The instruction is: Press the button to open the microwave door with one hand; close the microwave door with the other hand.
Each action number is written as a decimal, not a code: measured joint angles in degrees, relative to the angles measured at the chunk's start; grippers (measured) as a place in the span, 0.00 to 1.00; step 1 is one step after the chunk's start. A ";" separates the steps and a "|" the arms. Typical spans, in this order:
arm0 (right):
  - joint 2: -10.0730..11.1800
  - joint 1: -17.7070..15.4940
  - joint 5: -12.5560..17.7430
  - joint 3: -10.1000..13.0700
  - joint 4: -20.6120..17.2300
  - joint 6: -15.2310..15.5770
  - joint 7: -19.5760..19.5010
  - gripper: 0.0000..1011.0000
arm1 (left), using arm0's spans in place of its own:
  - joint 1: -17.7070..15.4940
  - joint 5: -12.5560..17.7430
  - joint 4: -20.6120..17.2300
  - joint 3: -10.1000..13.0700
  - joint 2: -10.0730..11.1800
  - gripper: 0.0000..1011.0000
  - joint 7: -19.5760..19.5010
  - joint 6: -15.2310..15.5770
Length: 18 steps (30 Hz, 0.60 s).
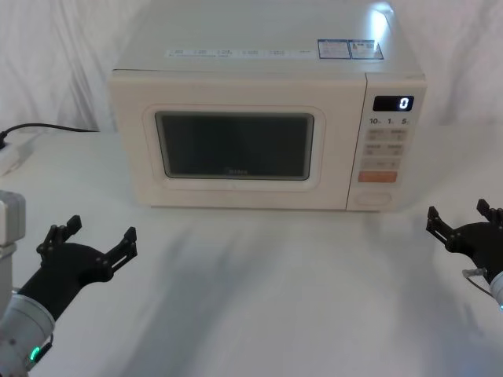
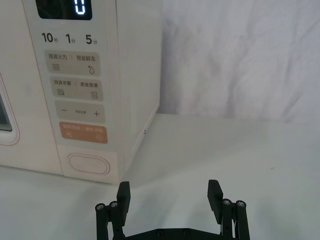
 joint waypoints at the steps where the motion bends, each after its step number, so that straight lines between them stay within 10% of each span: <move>1: 0.00 0.00 0.00 0.00 0.00 0.00 0.00 0.99 | 0.02 0.10 0.17 -0.02 -0.14 0.99 0.09 -0.04; 18: 0.00 0.00 0.00 0.00 0.00 0.00 0.00 0.99 | 0.10 0.94 0.85 0.02 -0.65 0.99 0.54 -0.13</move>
